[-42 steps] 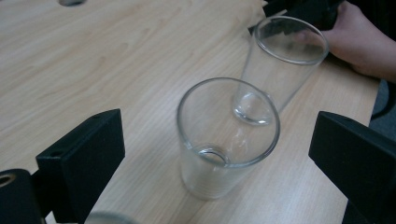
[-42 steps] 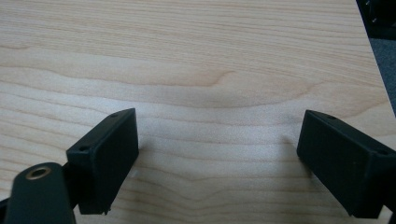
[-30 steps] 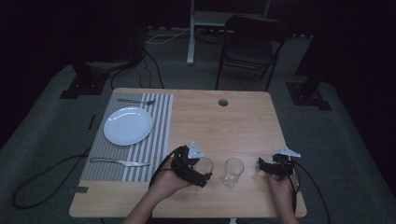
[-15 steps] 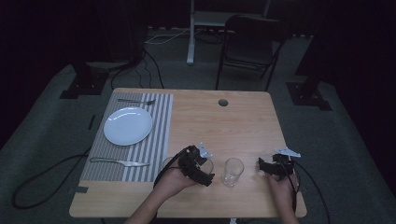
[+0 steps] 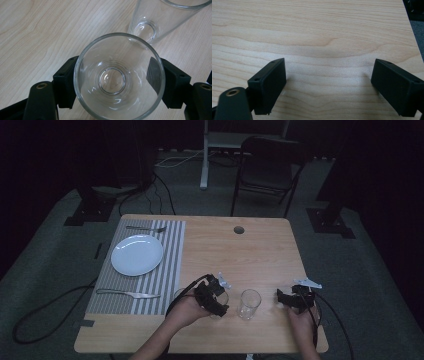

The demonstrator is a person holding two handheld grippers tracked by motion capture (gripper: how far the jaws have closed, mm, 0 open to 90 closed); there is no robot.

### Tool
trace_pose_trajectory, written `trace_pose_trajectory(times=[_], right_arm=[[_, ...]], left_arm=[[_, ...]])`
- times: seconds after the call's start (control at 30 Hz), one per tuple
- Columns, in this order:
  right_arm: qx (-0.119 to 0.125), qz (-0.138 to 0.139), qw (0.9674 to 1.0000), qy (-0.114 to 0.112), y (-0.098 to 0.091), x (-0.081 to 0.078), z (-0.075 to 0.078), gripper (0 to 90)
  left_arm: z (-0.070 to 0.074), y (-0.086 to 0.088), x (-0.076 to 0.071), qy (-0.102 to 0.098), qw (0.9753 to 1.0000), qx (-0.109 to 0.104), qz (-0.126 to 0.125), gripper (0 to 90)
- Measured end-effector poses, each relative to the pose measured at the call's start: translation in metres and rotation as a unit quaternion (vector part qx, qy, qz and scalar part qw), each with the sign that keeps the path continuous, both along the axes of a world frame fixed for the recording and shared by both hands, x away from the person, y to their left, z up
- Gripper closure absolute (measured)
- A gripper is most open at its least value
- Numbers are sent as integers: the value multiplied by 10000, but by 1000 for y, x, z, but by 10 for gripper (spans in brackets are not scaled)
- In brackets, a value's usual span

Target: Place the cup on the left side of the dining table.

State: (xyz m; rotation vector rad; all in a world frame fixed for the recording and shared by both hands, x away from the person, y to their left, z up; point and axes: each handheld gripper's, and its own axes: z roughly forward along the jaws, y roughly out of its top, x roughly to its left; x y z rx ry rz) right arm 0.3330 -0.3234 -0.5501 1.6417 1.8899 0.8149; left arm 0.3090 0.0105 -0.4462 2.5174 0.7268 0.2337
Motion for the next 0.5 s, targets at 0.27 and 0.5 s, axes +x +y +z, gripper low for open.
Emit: trace_pose_trajectory(times=[0.27,0.5], right_arm=[[1,-1,10000,-4,0,0,0,123],[1,-2,10000,-5,0,0,0,123]], left_arm=[[0,1,3,10,9998,-179,-32,291],[10,1,3,-33,9996,-228,-135,291]])
